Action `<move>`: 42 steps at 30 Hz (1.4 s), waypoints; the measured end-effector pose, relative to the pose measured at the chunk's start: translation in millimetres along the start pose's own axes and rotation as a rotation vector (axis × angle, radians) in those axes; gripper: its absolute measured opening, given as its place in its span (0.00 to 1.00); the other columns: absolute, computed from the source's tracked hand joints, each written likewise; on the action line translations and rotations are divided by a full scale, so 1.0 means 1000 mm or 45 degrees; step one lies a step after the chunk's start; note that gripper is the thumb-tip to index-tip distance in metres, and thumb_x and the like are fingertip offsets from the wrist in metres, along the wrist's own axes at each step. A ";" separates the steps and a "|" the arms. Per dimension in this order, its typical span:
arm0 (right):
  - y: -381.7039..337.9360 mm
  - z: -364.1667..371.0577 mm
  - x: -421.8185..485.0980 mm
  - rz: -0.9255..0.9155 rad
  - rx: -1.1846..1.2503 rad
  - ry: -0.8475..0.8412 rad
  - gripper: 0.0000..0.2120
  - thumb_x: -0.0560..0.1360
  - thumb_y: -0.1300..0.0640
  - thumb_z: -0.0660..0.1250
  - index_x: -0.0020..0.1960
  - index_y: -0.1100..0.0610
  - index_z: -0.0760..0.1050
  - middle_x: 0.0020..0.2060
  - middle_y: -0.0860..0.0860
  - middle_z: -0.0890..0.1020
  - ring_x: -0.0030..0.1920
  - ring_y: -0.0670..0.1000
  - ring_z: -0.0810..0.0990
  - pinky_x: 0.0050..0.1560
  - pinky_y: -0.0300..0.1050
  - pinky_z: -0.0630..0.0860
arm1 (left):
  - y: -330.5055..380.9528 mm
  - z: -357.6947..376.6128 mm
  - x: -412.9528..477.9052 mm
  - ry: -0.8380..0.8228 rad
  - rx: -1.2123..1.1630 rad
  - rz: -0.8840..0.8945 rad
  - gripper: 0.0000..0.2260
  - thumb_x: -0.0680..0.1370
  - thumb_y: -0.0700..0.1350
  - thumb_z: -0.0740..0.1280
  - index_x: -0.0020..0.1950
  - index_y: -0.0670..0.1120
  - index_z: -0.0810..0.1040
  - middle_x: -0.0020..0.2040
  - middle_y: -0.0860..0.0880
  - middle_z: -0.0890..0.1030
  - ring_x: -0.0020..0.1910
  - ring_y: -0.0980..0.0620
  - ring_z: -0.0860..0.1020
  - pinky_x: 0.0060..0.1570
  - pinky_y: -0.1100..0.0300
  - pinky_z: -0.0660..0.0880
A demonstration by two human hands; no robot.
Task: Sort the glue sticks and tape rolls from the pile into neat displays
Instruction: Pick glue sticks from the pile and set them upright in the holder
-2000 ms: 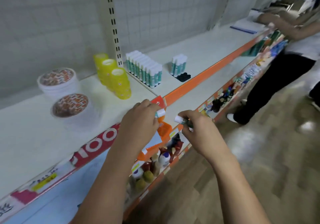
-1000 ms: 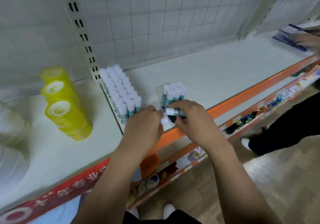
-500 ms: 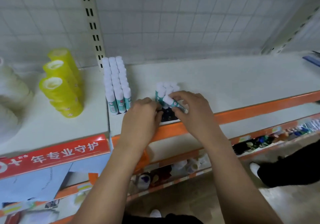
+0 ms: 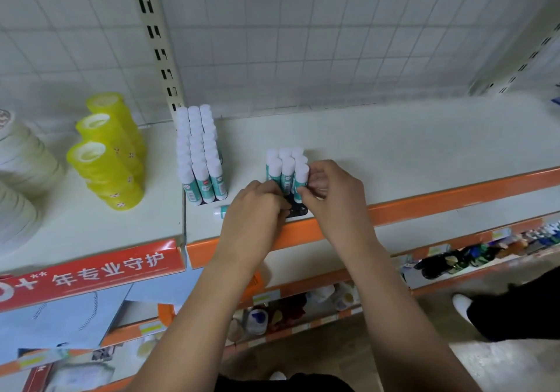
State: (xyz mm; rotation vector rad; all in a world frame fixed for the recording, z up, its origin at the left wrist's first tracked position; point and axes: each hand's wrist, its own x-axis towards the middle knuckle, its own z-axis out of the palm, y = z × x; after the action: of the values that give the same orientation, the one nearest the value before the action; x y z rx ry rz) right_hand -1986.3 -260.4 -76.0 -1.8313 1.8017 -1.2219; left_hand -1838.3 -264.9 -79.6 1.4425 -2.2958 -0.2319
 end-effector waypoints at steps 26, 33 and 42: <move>-0.008 -0.005 -0.025 0.000 -0.132 -0.008 0.03 0.72 0.59 0.73 0.42 0.55 0.78 0.34 0.43 0.80 0.36 0.42 0.78 0.40 0.37 0.76 | -0.028 -0.025 -0.019 -0.035 0.042 -0.113 0.11 0.77 0.39 0.66 0.58 0.45 0.82 0.53 0.46 0.80 0.54 0.45 0.77 0.52 0.53 0.73; -0.022 0.014 -0.028 -0.018 0.018 -0.196 0.04 0.74 0.57 0.72 0.48 0.56 0.82 0.40 0.47 0.85 0.42 0.44 0.83 0.48 0.44 0.80 | -0.013 -0.033 -0.019 0.054 -0.021 -0.056 0.07 0.76 0.42 0.67 0.52 0.45 0.82 0.47 0.47 0.79 0.47 0.46 0.77 0.46 0.49 0.75; -0.009 0.004 -0.025 0.020 -0.046 -0.148 0.03 0.73 0.59 0.72 0.47 0.56 0.83 0.40 0.48 0.85 0.41 0.43 0.82 0.47 0.41 0.79 | -0.005 -0.036 -0.021 0.154 -0.190 -0.023 0.14 0.76 0.40 0.69 0.61 0.51 0.79 0.51 0.48 0.79 0.46 0.47 0.79 0.45 0.51 0.77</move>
State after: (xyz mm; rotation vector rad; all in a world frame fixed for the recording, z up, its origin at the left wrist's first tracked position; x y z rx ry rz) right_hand -1973.5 -237.1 -80.8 -1.8634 1.7823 -1.0605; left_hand -1811.0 -245.6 -54.6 1.3652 -2.1226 -0.3058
